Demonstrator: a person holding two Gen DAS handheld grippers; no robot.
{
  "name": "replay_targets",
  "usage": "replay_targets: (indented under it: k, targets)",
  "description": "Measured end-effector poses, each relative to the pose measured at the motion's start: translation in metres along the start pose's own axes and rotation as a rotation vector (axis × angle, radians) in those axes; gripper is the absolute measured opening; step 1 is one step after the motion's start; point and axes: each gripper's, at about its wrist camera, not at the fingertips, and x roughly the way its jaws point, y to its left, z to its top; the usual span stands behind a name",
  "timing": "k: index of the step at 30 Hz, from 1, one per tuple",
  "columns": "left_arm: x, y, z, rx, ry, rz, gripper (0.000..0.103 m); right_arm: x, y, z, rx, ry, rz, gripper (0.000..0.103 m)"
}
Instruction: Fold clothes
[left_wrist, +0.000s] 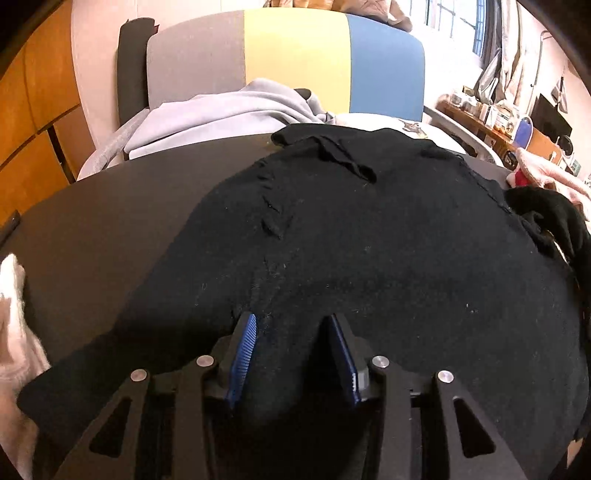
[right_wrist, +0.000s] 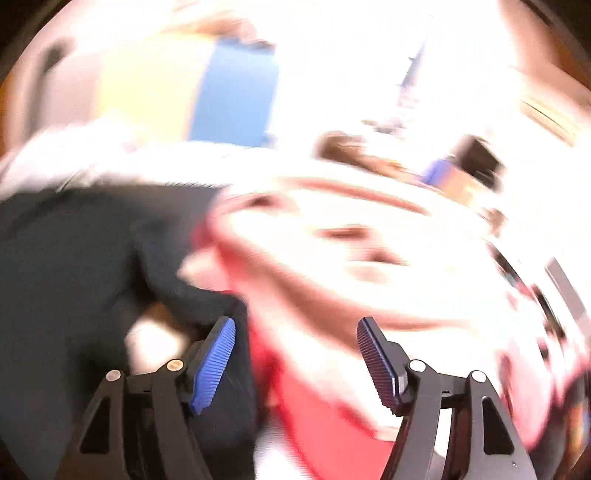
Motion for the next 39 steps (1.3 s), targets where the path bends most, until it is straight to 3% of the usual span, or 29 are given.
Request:
replay_targets:
  k: [3,6,9,13,19,26,27,28,30,32,34,38,39]
  targets:
    - [-0.012,-0.004,0.008,-0.017,-0.056,-0.035,0.042,-0.030,-0.015,0.008,0.076,-0.111,0.125,0.086]
    - [-0.019,-0.006,0.018,-0.018,-0.115,-0.060,0.042,-0.053,0.040,0.015,-0.127,-0.192,0.342,0.088]
    - [-0.005,-0.002,0.023,-0.047,-0.089,-0.074,0.042,-0.068,0.131,0.013,-0.457,-0.325,0.489,0.087]
    - [0.014,0.011,0.019,-0.086,-0.046,-0.084,0.042,-0.061,0.248,-0.005,-0.873,-0.530,0.535,0.084]
    - [0.015,0.022,0.011,-0.119,-0.058,-0.136,0.041,-0.013,0.342,-0.013,-1.154,-0.644,0.522,0.082]
    - [0.015,0.019,0.010,-0.119,-0.060,-0.130,0.043,0.013,0.376,0.018,-1.172,-0.605,0.614,0.069]
    - [0.015,0.020,0.009,-0.123,-0.062,-0.136,0.043,0.017,0.383,0.019,-1.196,-0.582,0.621,0.059]
    - [0.015,0.021,0.009,-0.128,-0.063,-0.142,0.043,0.022,0.389,0.021,-1.216,-0.546,0.636,0.038]
    - [0.014,0.023,0.007,-0.135,-0.065,-0.149,0.043,0.029,0.397,0.026,-1.213,-0.471,0.658,0.007]
    - [0.014,0.023,0.007,-0.131,-0.064,-0.144,0.043,0.030,0.395,0.048,-1.096,-0.421,0.700,0.007]
    - [0.015,0.023,0.007,-0.125,-0.063,-0.137,0.043,0.038,0.387,0.082,-0.899,-0.347,0.744,0.007]
    - [0.015,0.021,0.008,-0.112,-0.059,-0.123,0.043,0.088,0.375,0.155,-0.551,-0.167,0.767,0.008]
    - [0.015,0.021,0.008,-0.108,-0.057,-0.119,0.043,0.102,0.372,0.167,-0.485,-0.112,0.783,0.013]
